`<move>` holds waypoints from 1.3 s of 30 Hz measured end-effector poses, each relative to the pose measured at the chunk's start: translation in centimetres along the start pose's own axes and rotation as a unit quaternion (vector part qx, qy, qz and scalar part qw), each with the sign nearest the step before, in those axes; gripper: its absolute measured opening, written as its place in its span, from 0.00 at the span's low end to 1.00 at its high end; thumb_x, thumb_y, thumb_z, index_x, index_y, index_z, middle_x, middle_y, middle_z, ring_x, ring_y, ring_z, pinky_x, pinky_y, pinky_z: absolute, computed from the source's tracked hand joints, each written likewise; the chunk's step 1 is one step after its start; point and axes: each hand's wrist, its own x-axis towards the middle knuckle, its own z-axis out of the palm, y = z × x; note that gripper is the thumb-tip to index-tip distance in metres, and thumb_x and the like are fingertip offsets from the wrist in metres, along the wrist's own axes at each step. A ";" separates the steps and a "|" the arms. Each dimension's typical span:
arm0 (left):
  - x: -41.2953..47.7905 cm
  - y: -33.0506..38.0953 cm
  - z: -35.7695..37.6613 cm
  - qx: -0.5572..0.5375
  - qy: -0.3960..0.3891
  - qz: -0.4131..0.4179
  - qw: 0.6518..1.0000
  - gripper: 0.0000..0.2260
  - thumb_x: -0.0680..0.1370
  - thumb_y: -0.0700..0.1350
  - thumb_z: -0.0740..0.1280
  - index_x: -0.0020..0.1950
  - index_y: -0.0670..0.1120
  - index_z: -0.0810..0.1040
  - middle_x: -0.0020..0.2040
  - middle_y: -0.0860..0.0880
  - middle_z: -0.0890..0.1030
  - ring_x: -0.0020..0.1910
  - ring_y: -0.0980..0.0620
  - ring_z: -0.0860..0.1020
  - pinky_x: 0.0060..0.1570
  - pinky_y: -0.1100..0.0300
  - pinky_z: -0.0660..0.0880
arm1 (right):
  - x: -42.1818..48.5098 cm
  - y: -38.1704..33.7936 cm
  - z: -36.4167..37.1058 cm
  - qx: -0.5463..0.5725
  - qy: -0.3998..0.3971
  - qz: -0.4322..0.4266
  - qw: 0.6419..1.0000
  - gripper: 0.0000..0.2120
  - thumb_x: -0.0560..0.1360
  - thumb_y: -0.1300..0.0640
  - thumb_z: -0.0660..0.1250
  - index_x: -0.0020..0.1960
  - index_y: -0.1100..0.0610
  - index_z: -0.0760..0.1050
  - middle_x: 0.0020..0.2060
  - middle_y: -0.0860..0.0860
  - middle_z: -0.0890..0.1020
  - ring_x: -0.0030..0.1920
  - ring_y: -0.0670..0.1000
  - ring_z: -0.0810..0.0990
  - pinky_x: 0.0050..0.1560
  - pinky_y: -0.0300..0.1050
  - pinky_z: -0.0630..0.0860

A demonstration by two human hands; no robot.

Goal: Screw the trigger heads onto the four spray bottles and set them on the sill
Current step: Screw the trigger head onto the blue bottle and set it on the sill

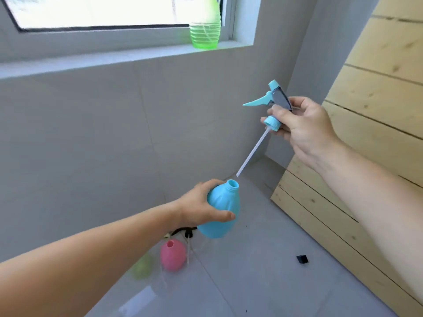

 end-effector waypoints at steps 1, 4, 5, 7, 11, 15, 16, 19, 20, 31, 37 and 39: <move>-0.8 0.4 -0.3 0.002 -0.004 0.000 1.000 0.33 0.61 0.58 0.79 0.65 0.60 0.76 0.60 0.49 0.82 0.57 0.47 0.84 0.58 0.42 0.83 | -0.8 -1.4 0.3 0.014 -0.001 -0.018 1.000 0.13 0.76 0.62 0.72 0.58 0.60 0.74 0.54 0.60 0.84 0.52 0.62 0.87 0.56 0.57 0.82; -2.9 1.4 -0.7 -0.010 -0.013 -0.008 1.000 0.31 0.64 0.55 0.79 0.65 0.61 0.75 0.58 0.52 0.83 0.56 0.49 0.85 0.57 0.46 0.84 | -3.0 -3.9 1.2 0.005 -0.008 -0.048 0.999 0.14 0.76 0.63 0.72 0.59 0.62 0.74 0.52 0.60 0.85 0.51 0.61 0.87 0.56 0.58 0.83; -3.4 1.7 -0.8 -0.018 -0.014 -0.010 1.000 0.30 0.65 0.55 0.79 0.65 0.61 0.75 0.57 0.52 0.84 0.55 0.49 0.85 0.56 0.48 0.84 | -3.6 -4.1 1.5 -0.007 -0.012 -0.050 0.999 0.15 0.76 0.63 0.72 0.60 0.62 0.74 0.53 0.62 0.85 0.50 0.61 0.87 0.56 0.58 0.82; -4.5 2.2 -1.0 -0.034 -0.011 -0.007 0.999 0.29 0.65 0.54 0.79 0.65 0.61 0.75 0.56 0.53 0.84 0.54 0.51 0.85 0.54 0.52 0.84 | -4.9 -4.3 1.9 -0.029 -0.022 -0.053 0.998 0.13 0.76 0.64 0.71 0.59 0.62 0.74 0.55 0.62 0.85 0.50 0.61 0.87 0.56 0.57 0.82; -5.8 2.9 -1.4 -0.049 -0.009 0.001 0.999 0.28 0.67 0.55 0.79 0.65 0.60 0.75 0.56 0.53 0.85 0.55 0.52 0.86 0.58 0.51 0.83 | -6.7 -3.7 2.4 -0.051 -0.022 -0.046 0.997 0.11 0.75 0.64 0.73 0.54 0.58 0.74 0.54 0.63 0.85 0.49 0.62 0.87 0.57 0.58 0.82; -6.3 3.6 -1.4 -0.060 0.008 0.002 0.998 0.27 0.66 0.57 0.78 0.63 0.57 0.76 0.56 0.51 0.86 0.54 0.51 0.86 0.57 0.50 0.84 | -8.2 -1.4 3.1 -0.116 -0.082 -0.007 0.990 0.10 0.74 0.61 0.74 0.51 0.56 0.75 0.49 0.60 0.87 0.51 0.62 0.86 0.58 0.63 0.80; -6.3 3.7 -1.4 -0.066 0.013 0.001 0.998 0.28 0.65 0.58 0.78 0.62 0.56 0.76 0.56 0.51 0.86 0.54 0.50 0.86 0.57 0.49 0.84 | -8.6 -0.9 3.2 -0.135 -0.105 0.002 0.985 0.11 0.74 0.60 0.74 0.52 0.57 0.75 0.48 0.59 0.87 0.51 0.61 0.86 0.58 0.63 0.80; -6.3 4.0 -1.1 -0.078 0.013 -0.008 0.997 0.30 0.63 0.61 0.78 0.63 0.56 0.77 0.57 0.50 0.86 0.55 0.50 0.86 0.60 0.47 0.82 | -9.2 0.0 3.3 -0.147 -0.138 0.026 0.979 0.13 0.75 0.58 0.74 0.55 0.59 0.74 0.49 0.57 0.87 0.51 0.59 0.86 0.58 0.61 0.80; -6.2 3.9 -1.0 -0.082 0.006 -0.011 0.997 0.29 0.64 0.60 0.78 0.63 0.57 0.77 0.57 0.50 0.86 0.55 0.50 0.86 0.61 0.47 0.82 | -9.3 0.1 3.2 -0.142 -0.147 0.033 0.978 0.13 0.75 0.59 0.73 0.56 0.60 0.74 0.49 0.57 0.87 0.51 0.57 0.86 0.58 0.60 0.80; -5.4 3.7 -1.2 -0.089 -0.049 -0.036 0.994 0.21 0.71 0.55 0.79 0.62 0.58 0.79 0.56 0.52 0.87 0.53 0.51 0.87 0.52 0.55 0.84 | -8.0 1.0 0.6 -0.212 -0.301 0.047 0.928 0.17 0.75 0.66 0.71 0.61 0.58 0.73 0.55 0.55 0.85 0.57 0.51 0.84 0.65 0.50 0.77; -4.8 3.4 -1.5 -0.095 -0.040 -0.040 0.994 0.18 0.74 0.52 0.78 0.61 0.57 0.80 0.54 0.52 0.87 0.51 0.51 0.87 0.42 0.61 0.81 | -7.5 1.6 0.7 -0.215 -0.311 0.048 0.924 0.17 0.75 0.67 0.71 0.61 0.58 0.73 0.56 0.52 0.86 0.58 0.49 0.84 0.63 0.46 0.78; -4.8 3.4 -1.5 -0.116 -0.045 -0.048 0.991 0.16 0.74 0.52 0.78 0.61 0.56 0.81 0.51 0.52 0.87 0.48 0.51 0.87 0.38 0.61 0.80 | -7.3 1.7 0.8 -0.205 -0.301 0.037 0.931 0.17 0.75 0.68 0.70 0.61 0.58 0.73 0.55 0.52 0.86 0.56 0.48 0.84 0.61 0.45 0.78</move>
